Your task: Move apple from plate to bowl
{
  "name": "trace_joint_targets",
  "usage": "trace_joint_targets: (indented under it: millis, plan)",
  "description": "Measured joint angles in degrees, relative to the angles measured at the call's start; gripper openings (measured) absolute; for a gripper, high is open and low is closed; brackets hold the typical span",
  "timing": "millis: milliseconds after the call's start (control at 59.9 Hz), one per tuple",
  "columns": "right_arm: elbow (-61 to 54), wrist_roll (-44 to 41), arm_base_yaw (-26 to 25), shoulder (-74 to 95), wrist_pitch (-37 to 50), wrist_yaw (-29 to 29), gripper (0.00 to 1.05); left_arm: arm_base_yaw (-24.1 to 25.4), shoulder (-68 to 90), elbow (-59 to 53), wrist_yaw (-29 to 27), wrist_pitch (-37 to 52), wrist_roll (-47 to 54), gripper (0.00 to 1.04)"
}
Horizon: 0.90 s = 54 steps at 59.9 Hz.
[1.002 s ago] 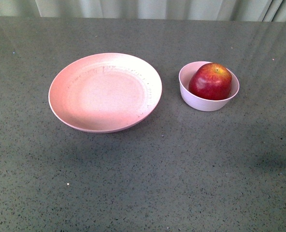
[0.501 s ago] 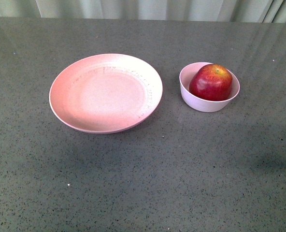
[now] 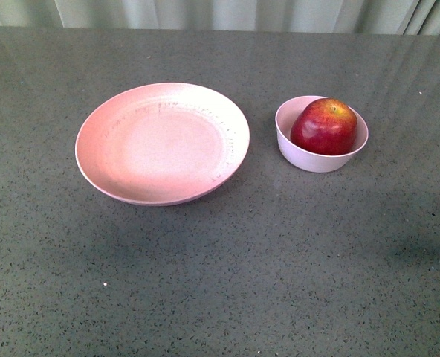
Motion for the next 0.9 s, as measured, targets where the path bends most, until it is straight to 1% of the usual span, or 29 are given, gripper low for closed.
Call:
trace_joint_targets:
  millis: [217, 234, 250, 334, 417, 651, 718, 735, 751, 802, 902]
  plan:
    - [0.0, 0.0, 0.0, 0.0, 0.0, 0.0, 0.96, 0.0, 0.0, 0.0, 0.0, 0.0, 0.0, 0.02]
    - [0.0, 0.0, 0.0, 0.0, 0.0, 0.0, 0.96, 0.0, 0.0, 0.0, 0.0, 0.0, 0.0, 0.05]
    - [0.0, 0.0, 0.0, 0.0, 0.0, 0.0, 0.96, 0.0, 0.0, 0.0, 0.0, 0.0, 0.0, 0.1]
    - [0.0, 0.0, 0.0, 0.0, 0.0, 0.0, 0.96, 0.0, 0.0, 0.0, 0.0, 0.0, 0.0, 0.23]
    - [0.0, 0.0, 0.0, 0.0, 0.0, 0.0, 0.96, 0.0, 0.0, 0.0, 0.0, 0.0, 0.0, 0.39]
    - [0.0, 0.0, 0.0, 0.0, 0.0, 0.0, 0.96, 0.0, 0.0, 0.0, 0.0, 0.0, 0.0, 0.76]
    - [0.0, 0.0, 0.0, 0.0, 0.0, 0.0, 0.96, 0.0, 0.0, 0.0, 0.0, 0.0, 0.0, 0.9]
    - [0.0, 0.0, 0.0, 0.0, 0.0, 0.0, 0.96, 0.0, 0.0, 0.0, 0.0, 0.0, 0.0, 0.95]
    - [0.0, 0.0, 0.0, 0.0, 0.0, 0.0, 0.96, 0.0, 0.0, 0.0, 0.0, 0.0, 0.0, 0.97]
    - [0.0, 0.0, 0.0, 0.0, 0.0, 0.0, 0.96, 0.0, 0.0, 0.0, 0.0, 0.0, 0.0, 0.95]
    - [0.0, 0.0, 0.0, 0.0, 0.0, 0.0, 0.96, 0.0, 0.0, 0.0, 0.0, 0.0, 0.0, 0.96]
